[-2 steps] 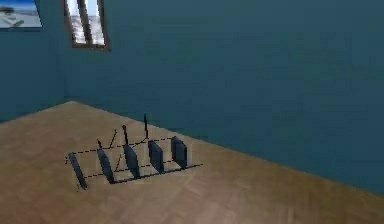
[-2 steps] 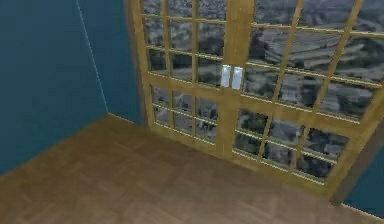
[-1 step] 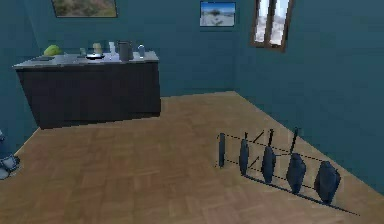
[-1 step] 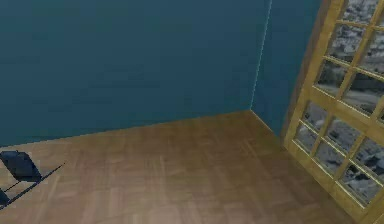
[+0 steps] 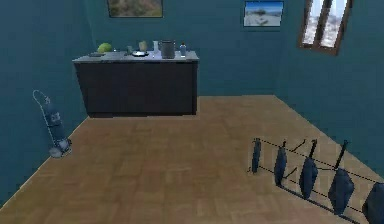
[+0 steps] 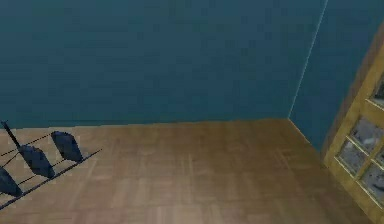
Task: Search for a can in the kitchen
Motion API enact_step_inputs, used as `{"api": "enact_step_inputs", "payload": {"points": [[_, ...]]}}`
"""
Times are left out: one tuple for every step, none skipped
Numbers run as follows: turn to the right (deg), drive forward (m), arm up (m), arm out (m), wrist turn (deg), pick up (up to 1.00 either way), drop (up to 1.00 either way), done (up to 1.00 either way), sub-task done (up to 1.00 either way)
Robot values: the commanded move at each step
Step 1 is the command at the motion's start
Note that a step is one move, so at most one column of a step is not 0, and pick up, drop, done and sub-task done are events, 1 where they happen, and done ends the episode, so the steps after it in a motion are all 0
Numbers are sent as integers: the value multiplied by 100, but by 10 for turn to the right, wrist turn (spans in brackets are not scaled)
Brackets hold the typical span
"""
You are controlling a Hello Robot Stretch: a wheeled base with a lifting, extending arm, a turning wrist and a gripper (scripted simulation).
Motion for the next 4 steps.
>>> {"api": "enact_step_inputs", "payload": {"points": [[-30, 0, 0, 0, 0, 0, 0, 0, 0], [0, 100, 0, 0, 0, 0, 0, 0, 0], [0, 100, 0, 0, 0, 0, 0, 0, 0], [0, 35, 0, 0, 0, 0, 0, 0, 0]]}}
